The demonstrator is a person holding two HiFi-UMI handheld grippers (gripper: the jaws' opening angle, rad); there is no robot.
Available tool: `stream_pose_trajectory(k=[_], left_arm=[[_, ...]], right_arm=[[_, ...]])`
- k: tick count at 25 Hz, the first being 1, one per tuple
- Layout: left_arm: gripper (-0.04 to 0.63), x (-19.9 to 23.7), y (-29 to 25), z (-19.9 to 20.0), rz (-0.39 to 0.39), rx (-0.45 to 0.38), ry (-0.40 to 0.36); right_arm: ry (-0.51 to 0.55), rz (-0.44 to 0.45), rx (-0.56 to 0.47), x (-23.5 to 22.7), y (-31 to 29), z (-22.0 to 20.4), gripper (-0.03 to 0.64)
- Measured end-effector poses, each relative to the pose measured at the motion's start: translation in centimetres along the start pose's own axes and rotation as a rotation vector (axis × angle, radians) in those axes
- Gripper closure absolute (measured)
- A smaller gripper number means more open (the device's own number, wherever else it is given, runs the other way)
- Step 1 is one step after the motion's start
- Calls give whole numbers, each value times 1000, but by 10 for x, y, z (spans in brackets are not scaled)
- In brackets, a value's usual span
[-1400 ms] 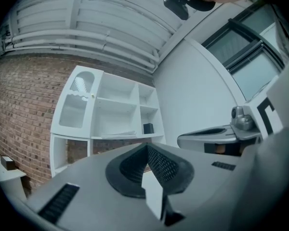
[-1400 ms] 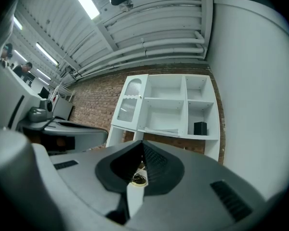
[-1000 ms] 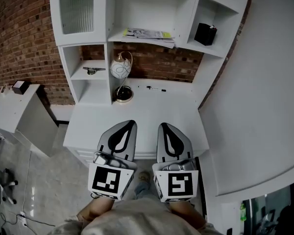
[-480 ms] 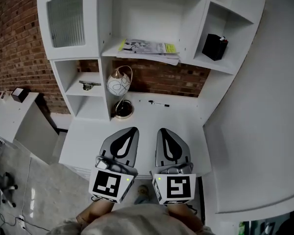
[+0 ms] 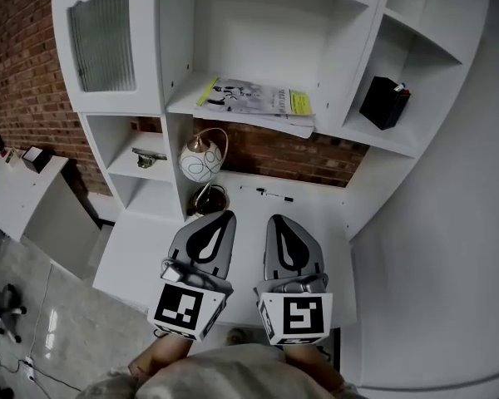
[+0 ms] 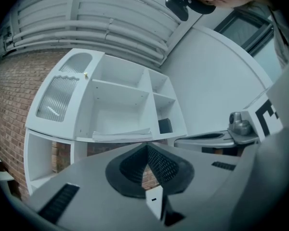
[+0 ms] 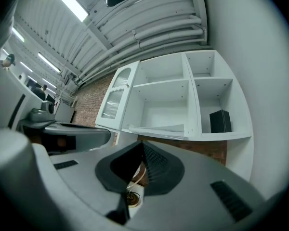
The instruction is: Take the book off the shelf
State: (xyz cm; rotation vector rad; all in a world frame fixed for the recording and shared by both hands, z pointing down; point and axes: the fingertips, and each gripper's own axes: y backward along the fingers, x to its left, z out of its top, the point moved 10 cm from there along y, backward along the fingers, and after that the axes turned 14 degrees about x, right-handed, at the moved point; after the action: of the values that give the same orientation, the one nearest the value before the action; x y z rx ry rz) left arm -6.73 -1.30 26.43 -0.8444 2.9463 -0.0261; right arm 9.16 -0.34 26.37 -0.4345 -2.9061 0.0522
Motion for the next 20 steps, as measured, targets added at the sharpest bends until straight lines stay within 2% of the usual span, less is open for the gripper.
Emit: stream_pose_trajectory(k=[13,17,20], left_arm=[[588,4,-38,7,49,-34,-28],[588,6,-44,6,42,-35,-41],[588,10,-52,3,20,-29,-21]], right_arm=[[13,74,-31,-25,-44,-6,598],[15,75,-25,-26,-50,-11,598],[20,60,-17,-28,-53,-11,598]])
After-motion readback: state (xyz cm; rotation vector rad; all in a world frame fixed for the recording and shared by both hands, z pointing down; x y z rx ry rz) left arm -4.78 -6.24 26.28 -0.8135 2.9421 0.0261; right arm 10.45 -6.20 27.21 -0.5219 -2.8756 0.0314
